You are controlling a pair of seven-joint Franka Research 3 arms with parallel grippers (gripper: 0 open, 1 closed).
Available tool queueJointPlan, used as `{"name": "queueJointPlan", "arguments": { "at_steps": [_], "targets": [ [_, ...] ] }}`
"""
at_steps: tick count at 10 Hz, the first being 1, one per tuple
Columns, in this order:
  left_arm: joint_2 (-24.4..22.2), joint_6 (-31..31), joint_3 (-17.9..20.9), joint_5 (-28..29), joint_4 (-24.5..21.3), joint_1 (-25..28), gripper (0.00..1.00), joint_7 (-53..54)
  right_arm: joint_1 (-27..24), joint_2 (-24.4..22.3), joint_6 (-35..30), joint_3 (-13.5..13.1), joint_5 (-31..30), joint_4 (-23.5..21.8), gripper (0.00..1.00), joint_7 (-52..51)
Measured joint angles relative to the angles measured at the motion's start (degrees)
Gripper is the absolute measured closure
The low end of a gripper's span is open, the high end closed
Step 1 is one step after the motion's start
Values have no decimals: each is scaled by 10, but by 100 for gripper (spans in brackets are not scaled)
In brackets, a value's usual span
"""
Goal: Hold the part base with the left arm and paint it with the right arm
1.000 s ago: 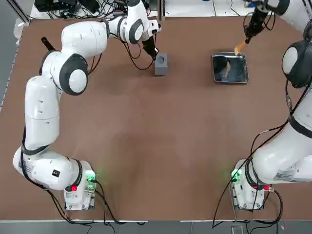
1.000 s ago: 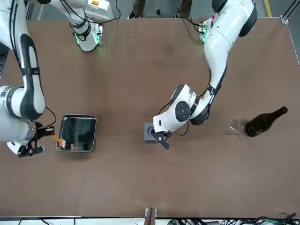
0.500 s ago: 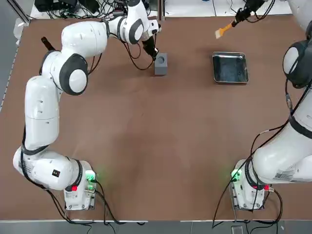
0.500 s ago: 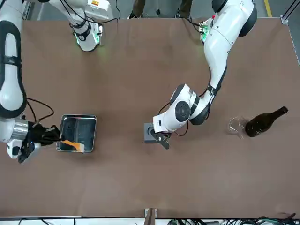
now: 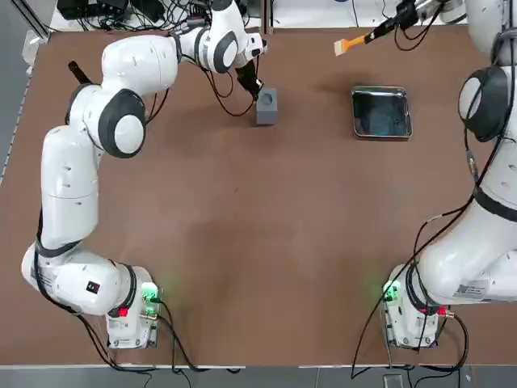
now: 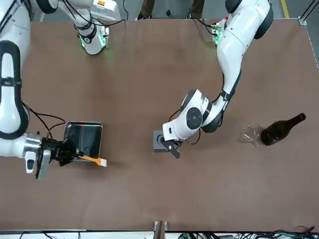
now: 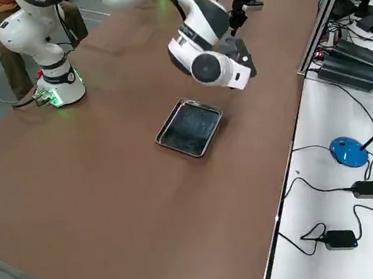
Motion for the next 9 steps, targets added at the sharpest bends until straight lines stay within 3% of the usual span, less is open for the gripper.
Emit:
{"name": "queueJointPlan", "arguments": {
  "at_steps": [3,6,9],
  "targets": [
    [0,0,0,0,0,0,99,0,27,63,58,20,116,-12,96,-178],
    [0,0,0,0,0,0,99,0,38,92,179,98,182,-45,96,-386],
    [0,0,0,0,0,0,99,0,42,98,183,116,213,-73,96,-493]
  ]
}}
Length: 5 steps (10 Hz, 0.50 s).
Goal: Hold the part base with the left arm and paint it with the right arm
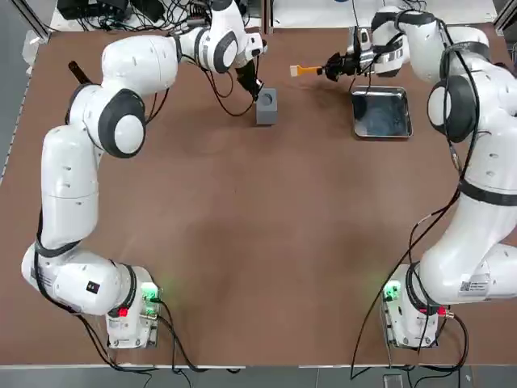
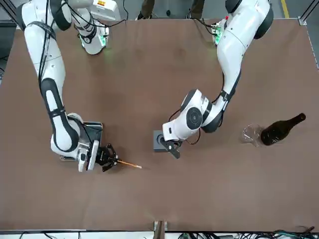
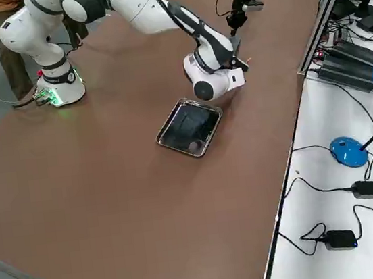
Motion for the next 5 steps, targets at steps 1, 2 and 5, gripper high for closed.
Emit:
{"name": "queueJointPlan", "arguments": {
  "at_steps": [1,2,5],
  "targets": [
    [0,0,0,0,0,0,99,0,0,3,-15,3,24,-14,96,-44],
    [0,0,0,0,0,0,99,0,0,7,-29,7,33,-24,96,-69],
    [0,0,0,0,0,0,99,0,3,11,-32,15,34,-38,96,-92]
  ]
}}
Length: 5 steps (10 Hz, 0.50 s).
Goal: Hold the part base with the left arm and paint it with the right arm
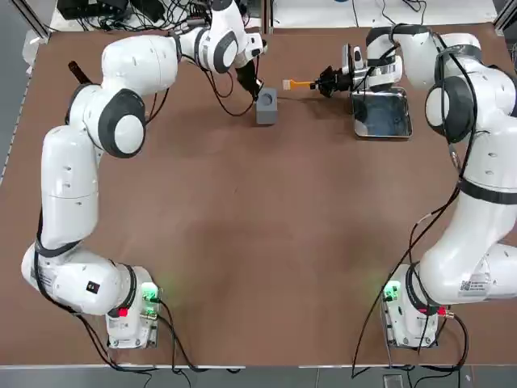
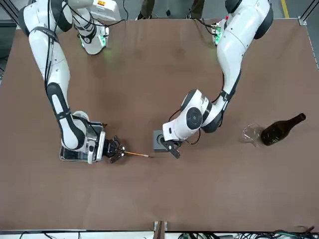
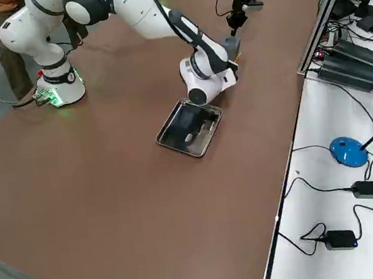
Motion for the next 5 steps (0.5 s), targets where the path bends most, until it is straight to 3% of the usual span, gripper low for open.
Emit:
{"name": "queueJointPlan", "arguments": {
  "at_steps": [5],
  "targets": [
    [0,0,0,0,0,0,99,0,18,0,21,9,0,-16,96,-1]
  ]
}}
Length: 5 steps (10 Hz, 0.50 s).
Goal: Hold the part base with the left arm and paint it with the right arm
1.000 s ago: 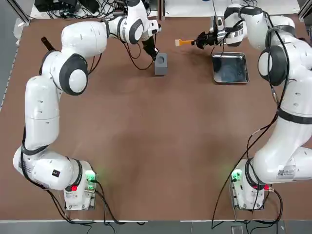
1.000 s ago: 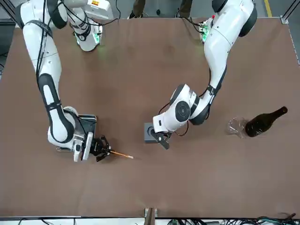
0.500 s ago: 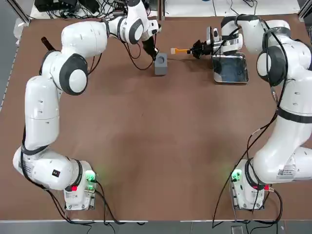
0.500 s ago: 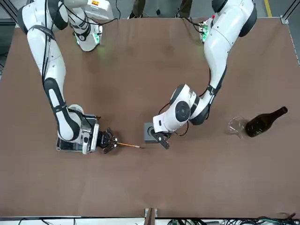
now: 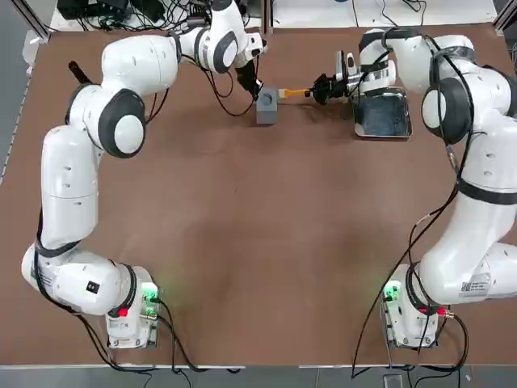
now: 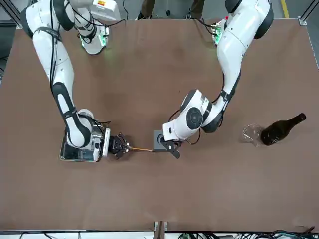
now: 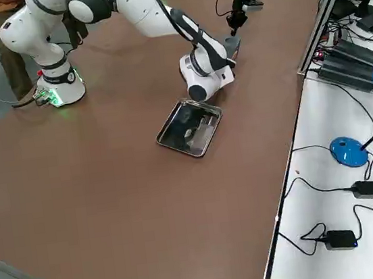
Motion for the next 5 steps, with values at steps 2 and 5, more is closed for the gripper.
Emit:
{"name": "queueJointPlan", "arguments": {
  "at_steps": [2,5],
  "targets": [
    [0,0,0,0,0,0,99,0,1,0,16,14,0,-12,96,0],
    [0,0,0,0,0,0,99,0,1,0,16,17,0,-36,96,-13]
  ]
}}
